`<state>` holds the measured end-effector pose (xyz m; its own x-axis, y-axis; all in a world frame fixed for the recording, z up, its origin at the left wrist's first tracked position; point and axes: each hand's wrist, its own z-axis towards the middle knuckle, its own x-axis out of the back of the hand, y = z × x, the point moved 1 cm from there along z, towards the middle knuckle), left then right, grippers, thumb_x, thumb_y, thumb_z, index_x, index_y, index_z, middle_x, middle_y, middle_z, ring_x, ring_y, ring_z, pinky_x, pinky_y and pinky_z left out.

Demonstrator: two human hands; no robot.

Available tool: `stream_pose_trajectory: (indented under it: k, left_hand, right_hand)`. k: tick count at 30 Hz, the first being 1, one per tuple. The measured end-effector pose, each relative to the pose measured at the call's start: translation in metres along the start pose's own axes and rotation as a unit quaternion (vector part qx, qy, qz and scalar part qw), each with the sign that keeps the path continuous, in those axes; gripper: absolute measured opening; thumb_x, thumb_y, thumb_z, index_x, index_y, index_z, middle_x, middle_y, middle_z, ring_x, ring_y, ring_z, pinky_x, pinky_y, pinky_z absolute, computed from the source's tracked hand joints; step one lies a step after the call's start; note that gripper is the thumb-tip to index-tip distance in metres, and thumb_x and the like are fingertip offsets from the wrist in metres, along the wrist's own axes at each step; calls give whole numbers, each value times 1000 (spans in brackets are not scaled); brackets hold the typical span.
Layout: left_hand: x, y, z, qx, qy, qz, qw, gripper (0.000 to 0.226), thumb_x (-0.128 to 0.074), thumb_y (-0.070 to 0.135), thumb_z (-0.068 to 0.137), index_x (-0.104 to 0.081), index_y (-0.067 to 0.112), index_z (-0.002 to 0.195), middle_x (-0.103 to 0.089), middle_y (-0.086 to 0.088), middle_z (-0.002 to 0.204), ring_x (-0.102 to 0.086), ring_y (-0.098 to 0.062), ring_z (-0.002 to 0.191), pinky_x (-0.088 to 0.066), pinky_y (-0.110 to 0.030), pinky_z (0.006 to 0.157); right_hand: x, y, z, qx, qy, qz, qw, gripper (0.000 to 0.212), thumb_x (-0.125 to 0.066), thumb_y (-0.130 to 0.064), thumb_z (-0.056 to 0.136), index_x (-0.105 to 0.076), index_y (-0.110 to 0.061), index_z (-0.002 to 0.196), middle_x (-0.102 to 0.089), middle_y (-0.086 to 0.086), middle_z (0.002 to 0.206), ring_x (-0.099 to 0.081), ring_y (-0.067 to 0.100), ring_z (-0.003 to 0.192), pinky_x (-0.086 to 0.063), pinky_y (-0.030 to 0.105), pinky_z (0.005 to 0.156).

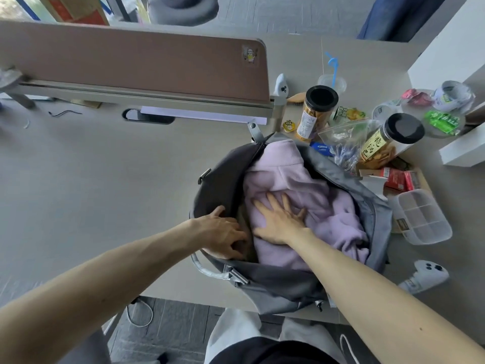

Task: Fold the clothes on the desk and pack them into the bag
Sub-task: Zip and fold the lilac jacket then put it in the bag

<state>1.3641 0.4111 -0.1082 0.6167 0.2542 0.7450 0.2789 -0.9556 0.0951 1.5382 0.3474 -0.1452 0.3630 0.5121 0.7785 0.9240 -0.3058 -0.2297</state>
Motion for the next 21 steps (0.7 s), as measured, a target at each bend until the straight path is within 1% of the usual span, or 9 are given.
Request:
stream_pose_trajectory:
  k: [2, 4, 8, 11, 14, 16, 17, 19, 21]
  left_hand:
    - [8, 0, -2, 10, -26, 24, 999, 57, -34, 71, 93, -53, 25, 122, -69, -4, 114, -60, -24, 114, -19, -52, 109]
    - [19, -1, -11, 0, -7, 50, 999, 59, -34, 73, 93, -61, 23, 109, -72, -3, 105, -64, -24, 100, -25, -46, 102]
    - [40, -17, -48, -75, 122, -20, 989, 44, -50, 62, 92, -51, 22, 73, -65, 5, 77, -53, -19, 71, -28, -36, 87]
    - [52, -24, -78, -140, 238, -82, 957, 46, -55, 57, 92, -37, 26, 63, -45, 11, 64, -44, -13, 63, -25, -34, 80]
    - [54, -18, -88, -131, 261, -72, 954, 55, -47, 63, 96, -36, 24, 60, -44, 9, 61, -43, -12, 62, -27, -35, 81]
    - [58, -17, -84, -109, 262, -86, 955, 62, -40, 71, 94, -35, 22, 57, -44, 6, 60, -40, -11, 61, -28, -35, 81]
    - [61, -18, -80, -102, 271, -88, 953, 63, -39, 75, 92, -35, 22, 57, -44, 5, 60, -39, -12, 61, -29, -35, 81]
    - [69, -17, -71, -105, 291, -76, 948, 62, -45, 77, 88, -37, 22, 59, -44, 6, 60, -39, -11, 62, -28, -34, 80]
    - [76, -13, -62, -117, 309, -74, 941, 62, -51, 76, 86, -38, 21, 60, -44, 6, 61, -39, -11, 63, -27, -34, 77]
  right_hand:
    - [0, 3, 0, 3, -2, 5, 1000, 83, -43, -66, 84, 10, -53, 148, 22, -13, 161, 23, 30, 148, -3, 77, 106]
    - [-1, 6, -1, 7, 1, -4, 1000, 83, -40, -67, 84, 10, -53, 148, 22, -13, 161, 22, 27, 149, -6, 73, 109]
    - [-3, 11, -3, 15, 18, -7, 1000, 79, -41, -62, 86, 5, -52, 149, 12, -9, 163, 18, 27, 149, -8, 71, 110]
    - [-18, 5, 1, -1, 41, 16, 999, 70, -35, -59, 90, 6, -57, 147, 9, -10, 162, 16, 28, 149, -2, 74, 106]
    - [-20, -1, 4, 2, 17, 18, 1000, 62, -23, -61, 92, 9, -59, 146, 14, -10, 163, 21, 30, 148, 4, 74, 103]
    - [3, 2, 0, 4, -12, 41, 999, 68, -32, -58, 93, 2, -51, 151, 4, -6, 164, 10, 29, 150, -2, 70, 109]
    - [17, 3, -3, 5, 22, 36, 999, 72, -42, -56, 91, -6, -44, 153, -7, 0, 162, -3, 30, 150, -10, 67, 111]
    - [42, 1, -6, -6, 167, -9, 986, 76, -57, -51, 86, -23, -32, 151, -24, 8, 153, -25, 33, 140, -24, 57, 109]
    - [57, -3, 2, -15, 251, -20, 968, 78, -62, -47, 84, -26, -30, 150, -17, 11, 157, -24, 34, 139, -27, 56, 106]
